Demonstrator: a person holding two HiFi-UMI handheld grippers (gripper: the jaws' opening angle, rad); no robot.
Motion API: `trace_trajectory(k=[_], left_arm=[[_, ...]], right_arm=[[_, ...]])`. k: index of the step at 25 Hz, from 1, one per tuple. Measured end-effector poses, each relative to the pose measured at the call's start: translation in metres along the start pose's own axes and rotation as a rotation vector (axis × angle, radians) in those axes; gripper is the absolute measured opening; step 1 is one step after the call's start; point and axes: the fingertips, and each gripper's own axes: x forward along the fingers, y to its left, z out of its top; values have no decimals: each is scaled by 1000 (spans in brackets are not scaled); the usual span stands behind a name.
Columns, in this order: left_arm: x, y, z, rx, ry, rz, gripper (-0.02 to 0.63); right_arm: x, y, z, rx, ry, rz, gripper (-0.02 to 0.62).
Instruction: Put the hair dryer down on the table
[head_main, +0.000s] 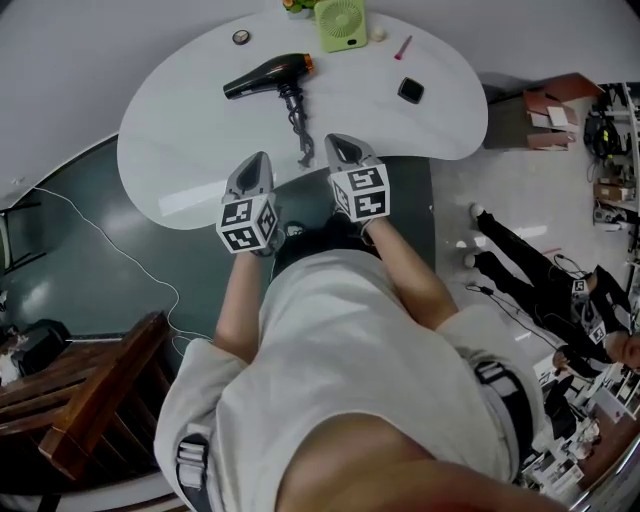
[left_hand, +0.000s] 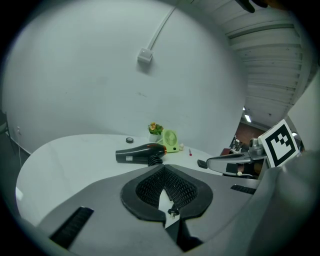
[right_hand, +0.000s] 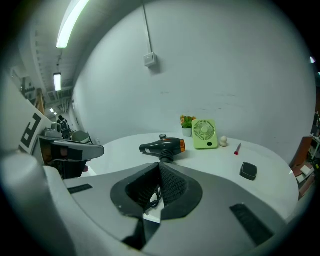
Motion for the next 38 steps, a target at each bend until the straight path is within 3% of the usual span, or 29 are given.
trace_trajectory(k=[10, 18, 26, 32, 38], left_arm=[[-2, -56, 47, 41, -111, 25, 17], [-19, -87, 105, 98, -248, 36, 17], [-37, -99, 148, 156, -348, 61, 17], [-47, -99, 168, 202, -388, 75, 17], [-58, -96, 183, 210, -422, 91, 17]], right_arm=[[-41, -30, 49, -52, -138, 32, -2], [-71, -45, 96, -120, -251, 23, -1], [-92, -48, 145, -133, -361, 37, -2], [-102, -49, 171, -197, -412, 10, -2], [-112, -53, 191, -196, -455, -2, -1]])
